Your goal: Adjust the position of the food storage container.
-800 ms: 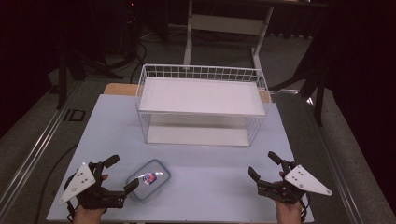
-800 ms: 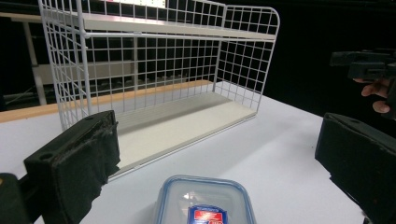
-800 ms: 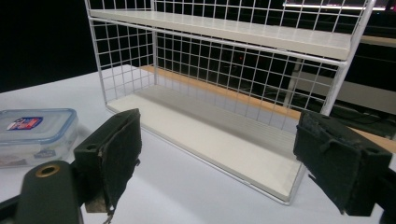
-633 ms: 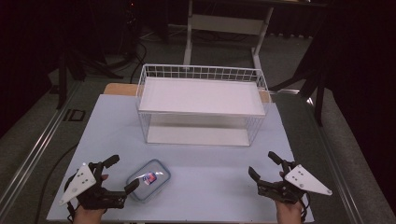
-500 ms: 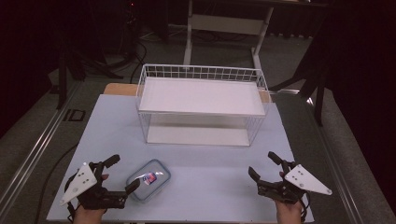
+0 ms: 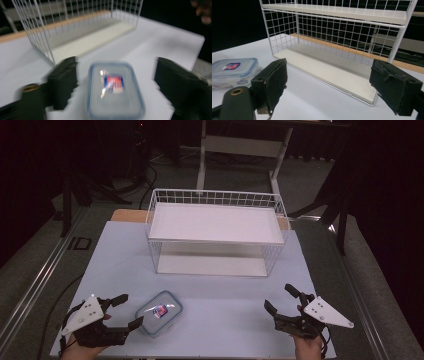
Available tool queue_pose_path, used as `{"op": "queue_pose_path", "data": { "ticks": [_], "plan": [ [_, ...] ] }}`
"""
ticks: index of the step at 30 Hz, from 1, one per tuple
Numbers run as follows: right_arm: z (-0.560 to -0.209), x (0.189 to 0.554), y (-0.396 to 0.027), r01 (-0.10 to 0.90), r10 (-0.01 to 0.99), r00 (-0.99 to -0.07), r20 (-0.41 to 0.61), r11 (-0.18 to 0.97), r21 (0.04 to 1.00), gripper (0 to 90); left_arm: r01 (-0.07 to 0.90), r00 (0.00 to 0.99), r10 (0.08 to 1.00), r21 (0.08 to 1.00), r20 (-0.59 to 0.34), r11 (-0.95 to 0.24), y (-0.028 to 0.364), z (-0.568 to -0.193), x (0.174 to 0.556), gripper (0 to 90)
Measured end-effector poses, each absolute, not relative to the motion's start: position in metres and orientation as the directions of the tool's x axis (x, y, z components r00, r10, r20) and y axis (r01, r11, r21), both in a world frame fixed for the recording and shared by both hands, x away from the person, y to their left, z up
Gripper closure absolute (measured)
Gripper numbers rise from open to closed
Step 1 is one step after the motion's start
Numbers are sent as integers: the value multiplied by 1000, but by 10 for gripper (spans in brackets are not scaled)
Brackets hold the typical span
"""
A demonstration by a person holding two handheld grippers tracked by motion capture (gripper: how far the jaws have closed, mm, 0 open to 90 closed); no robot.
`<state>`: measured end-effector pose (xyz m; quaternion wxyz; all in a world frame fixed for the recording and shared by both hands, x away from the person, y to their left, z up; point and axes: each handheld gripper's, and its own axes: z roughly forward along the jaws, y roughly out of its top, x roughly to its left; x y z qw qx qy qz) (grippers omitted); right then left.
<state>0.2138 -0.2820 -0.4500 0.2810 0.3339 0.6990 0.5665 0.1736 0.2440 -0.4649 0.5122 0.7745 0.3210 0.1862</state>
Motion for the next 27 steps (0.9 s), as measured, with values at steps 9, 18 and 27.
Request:
{"op": "queue_pose_path", "data": {
  "ticks": [9, 18, 27],
  "plan": [
    [-453, 216, -280, 169, 782, -623, 1, 134, 976, 147, 409, 797, 599, 798, -77, -442, 254, -499, 174, 840],
    [-454, 217, -281, 179, 783, -622, 14, 125, 976, 147, 477, 821, 559, 674, -114, -564, 241, -520, 183, 900],
    [-454, 218, -283, 180, 783, -621, 17, 122, 976, 148, 492, 799, 593, 673, -98, -552, 241, -521, 197, 900]
  ]
}}
